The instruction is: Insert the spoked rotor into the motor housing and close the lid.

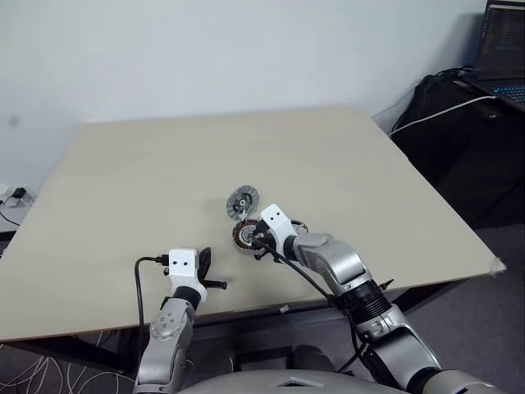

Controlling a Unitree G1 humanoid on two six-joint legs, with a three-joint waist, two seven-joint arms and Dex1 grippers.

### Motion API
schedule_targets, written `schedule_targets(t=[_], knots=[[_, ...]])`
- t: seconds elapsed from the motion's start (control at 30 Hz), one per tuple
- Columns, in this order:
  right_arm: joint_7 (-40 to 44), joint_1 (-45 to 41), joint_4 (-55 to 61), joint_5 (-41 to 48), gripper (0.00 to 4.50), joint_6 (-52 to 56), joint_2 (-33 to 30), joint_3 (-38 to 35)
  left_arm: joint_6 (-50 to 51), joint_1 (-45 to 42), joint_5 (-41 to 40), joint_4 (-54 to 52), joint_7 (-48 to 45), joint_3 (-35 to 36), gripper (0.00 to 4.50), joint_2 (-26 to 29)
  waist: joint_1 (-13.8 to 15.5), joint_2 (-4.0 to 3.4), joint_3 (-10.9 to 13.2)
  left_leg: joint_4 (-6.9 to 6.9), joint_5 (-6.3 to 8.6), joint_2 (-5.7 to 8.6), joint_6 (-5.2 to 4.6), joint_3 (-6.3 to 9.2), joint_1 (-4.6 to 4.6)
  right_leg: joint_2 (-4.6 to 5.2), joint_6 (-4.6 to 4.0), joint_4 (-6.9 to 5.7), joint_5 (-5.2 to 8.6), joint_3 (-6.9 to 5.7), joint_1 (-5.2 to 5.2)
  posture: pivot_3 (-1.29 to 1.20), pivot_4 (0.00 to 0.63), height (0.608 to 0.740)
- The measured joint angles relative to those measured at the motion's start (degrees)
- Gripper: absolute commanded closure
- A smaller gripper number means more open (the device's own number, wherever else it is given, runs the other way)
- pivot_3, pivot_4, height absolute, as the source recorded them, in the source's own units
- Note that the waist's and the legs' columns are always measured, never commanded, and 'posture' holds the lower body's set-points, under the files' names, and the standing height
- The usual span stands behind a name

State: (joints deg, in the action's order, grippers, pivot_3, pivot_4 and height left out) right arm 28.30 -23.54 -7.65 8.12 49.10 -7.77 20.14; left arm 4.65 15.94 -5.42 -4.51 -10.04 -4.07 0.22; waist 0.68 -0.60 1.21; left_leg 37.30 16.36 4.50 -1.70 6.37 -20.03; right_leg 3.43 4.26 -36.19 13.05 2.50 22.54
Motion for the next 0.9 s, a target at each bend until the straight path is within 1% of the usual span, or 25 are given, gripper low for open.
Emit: schedule_targets(t=[0.53,0.73,0.9], knots=[[-1.5,-1.0,-2.8,-1.0,4.47,-1.8,1.7,-1.6,0.0,-0.1,0.0,0.0,0.0,0.0,4.50,-0.1,0.0,0.00,0.0,-0.03,0.00,0.00,0.00,0.00,0.00,-0.01,-0.01,0.01,0.00,0.00,0.01,0.00,0.000,0.740],[-2.4,-1.6,-5.2,-1.3,4.47,-3.5,1.8,-2.8,0.0,-0.2,0.0,0.0,0.0,-0.1,4.50,-0.1,0.0,-0.01,0.0,-0.05,0.00,0.00,0.00,0.00,0.00,-0.01,-0.02,0.02,0.00,0.01,0.02,0.00,0.000,0.740],[-1.7,-1.5,-5.0,-1.1,4.47,-3.8,1.5,-2.8,0.0,-0.3,0.0,0.0,0.0,-0.1,4.50,-0.1,-0.1,-0.01,0.0,-0.06,0.00,0.00,0.00,0.00,0.00,0.00,-0.02,0.02,0.00,0.01,0.02,0.00,0.000,0.740]])
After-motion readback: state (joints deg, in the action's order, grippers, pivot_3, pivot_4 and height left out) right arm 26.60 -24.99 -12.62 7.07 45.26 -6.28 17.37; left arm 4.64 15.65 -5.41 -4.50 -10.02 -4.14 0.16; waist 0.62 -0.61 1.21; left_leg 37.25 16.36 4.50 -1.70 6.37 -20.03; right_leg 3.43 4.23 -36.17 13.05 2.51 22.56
